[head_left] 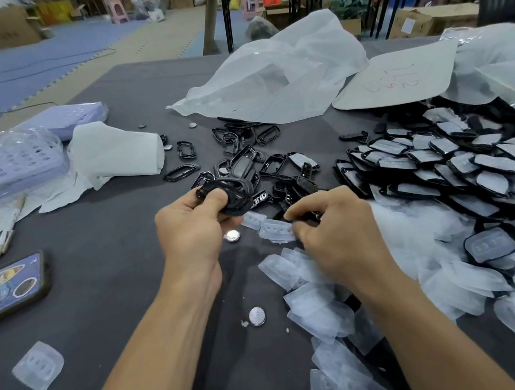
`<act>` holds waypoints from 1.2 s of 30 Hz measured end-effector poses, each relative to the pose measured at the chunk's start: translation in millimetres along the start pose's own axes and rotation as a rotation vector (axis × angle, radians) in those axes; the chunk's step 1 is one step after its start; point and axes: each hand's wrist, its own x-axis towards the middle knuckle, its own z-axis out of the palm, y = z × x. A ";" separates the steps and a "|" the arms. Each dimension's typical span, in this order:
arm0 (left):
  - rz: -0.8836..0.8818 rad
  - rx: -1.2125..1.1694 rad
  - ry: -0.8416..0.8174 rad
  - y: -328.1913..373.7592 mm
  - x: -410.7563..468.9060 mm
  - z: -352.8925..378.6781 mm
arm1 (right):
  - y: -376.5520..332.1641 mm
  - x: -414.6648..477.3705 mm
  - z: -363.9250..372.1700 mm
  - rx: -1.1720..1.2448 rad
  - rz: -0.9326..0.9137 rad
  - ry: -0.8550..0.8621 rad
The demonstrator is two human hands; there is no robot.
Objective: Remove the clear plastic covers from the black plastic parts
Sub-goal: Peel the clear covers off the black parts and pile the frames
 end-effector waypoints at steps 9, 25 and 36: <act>-0.016 0.003 -0.001 0.4 3.0 -0.2 | 0.6 -0.4 7.6 -0.077 -0.033 0.004; -0.024 0.156 -0.262 -9.9 -15.9 10.6 | -11.1 1.7 1.8 0.810 0.236 0.035; -0.039 0.127 -0.298 -12.5 -18.2 14.5 | -9.4 3.5 0.6 0.915 0.229 0.094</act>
